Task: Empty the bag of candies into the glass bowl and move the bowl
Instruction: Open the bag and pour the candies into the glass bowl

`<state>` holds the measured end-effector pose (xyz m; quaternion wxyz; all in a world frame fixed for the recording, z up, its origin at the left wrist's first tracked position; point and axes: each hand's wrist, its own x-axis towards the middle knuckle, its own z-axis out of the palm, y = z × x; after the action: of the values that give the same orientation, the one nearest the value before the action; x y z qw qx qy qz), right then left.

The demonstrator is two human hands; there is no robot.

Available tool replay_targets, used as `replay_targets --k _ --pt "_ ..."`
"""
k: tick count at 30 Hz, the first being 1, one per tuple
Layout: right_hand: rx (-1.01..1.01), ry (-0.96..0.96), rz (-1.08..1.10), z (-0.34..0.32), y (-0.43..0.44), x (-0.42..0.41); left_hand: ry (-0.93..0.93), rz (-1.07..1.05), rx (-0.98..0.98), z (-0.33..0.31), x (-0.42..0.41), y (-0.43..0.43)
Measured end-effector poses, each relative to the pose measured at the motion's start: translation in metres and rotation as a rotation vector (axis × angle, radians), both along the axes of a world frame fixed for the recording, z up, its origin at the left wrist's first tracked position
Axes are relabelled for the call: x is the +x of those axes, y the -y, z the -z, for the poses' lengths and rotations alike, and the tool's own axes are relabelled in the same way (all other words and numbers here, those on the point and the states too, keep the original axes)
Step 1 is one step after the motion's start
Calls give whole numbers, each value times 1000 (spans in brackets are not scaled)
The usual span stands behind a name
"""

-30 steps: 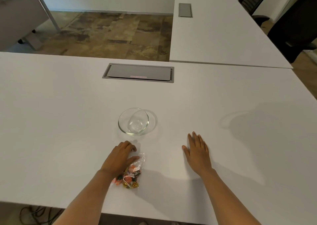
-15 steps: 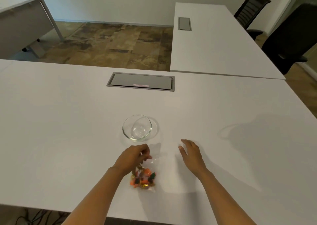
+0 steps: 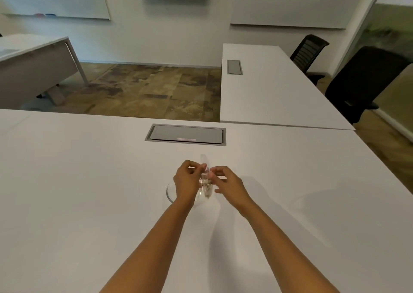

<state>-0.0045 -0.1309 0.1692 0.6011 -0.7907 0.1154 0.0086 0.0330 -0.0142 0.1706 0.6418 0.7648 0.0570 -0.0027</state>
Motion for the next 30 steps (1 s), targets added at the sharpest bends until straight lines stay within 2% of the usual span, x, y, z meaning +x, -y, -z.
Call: replay_targets --k 3,10,13,18,30 --pt "-53 -4 -71 -11 -12 5 6 -27 -38 -12 4 7" --pt "-112 3 -55 -25 -28 13 16 -52 58 -25 4 8" --pt "-155 1 -34 -27 -28 15 -50 -19 3 -28 8 2" --pt "-317 -10 35 -27 -28 22 -263 34 -192 -34 13 -7" --pt "-289 -26 146 -25 -34 36 -234 63 -97 -26 26 -20"
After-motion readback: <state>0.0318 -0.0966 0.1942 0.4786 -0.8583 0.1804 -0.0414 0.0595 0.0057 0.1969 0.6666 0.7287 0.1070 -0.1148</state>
